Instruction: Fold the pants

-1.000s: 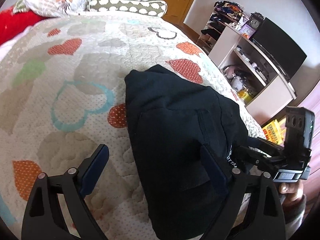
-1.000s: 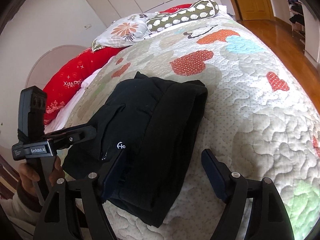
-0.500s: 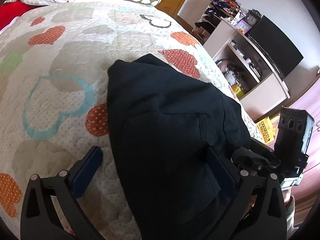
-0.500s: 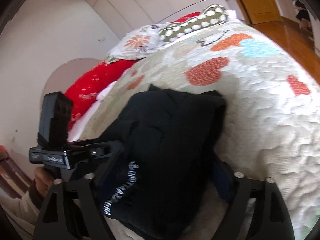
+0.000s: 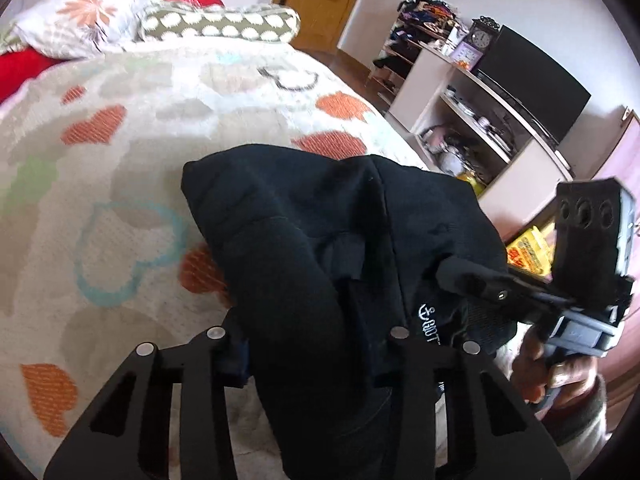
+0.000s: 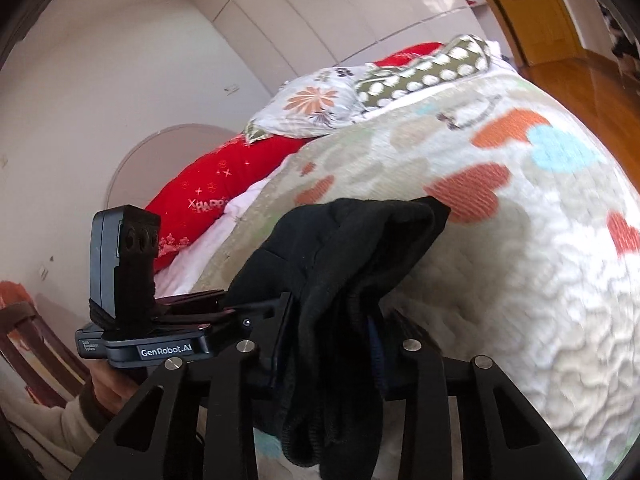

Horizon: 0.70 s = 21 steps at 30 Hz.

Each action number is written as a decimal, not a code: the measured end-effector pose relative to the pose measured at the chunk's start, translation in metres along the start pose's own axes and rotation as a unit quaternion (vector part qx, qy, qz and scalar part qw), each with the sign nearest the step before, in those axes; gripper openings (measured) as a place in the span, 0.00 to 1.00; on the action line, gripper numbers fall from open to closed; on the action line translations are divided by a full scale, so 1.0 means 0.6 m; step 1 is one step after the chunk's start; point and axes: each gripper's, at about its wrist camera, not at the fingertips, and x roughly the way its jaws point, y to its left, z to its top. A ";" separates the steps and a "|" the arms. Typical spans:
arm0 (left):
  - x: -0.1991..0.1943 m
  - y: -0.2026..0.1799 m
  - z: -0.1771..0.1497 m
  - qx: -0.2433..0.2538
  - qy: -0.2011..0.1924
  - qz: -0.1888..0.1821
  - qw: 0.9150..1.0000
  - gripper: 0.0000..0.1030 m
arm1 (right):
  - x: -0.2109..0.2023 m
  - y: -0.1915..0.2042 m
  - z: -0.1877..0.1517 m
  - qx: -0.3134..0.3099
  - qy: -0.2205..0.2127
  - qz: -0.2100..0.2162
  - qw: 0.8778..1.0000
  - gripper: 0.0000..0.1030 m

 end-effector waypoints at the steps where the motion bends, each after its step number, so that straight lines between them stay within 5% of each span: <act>1: -0.006 0.006 0.003 -0.002 -0.006 0.003 1.000 0.35 | 0.007 0.012 0.009 -0.008 0.000 0.000 1.000 0.31; 13: -0.083 0.109 0.077 -0.022 -0.059 0.055 0.997 0.33 | 0.114 0.082 0.114 -0.029 0.001 0.031 0.999 0.30; 19: -0.035 0.185 0.109 -0.047 -0.038 0.086 0.994 0.34 | 0.227 0.057 0.149 -0.017 0.046 -0.024 0.999 0.31; 21: 0.002 0.219 0.106 -0.069 -0.010 0.101 0.992 0.34 | 0.269 0.030 0.144 -0.006 0.072 -0.082 0.994 0.33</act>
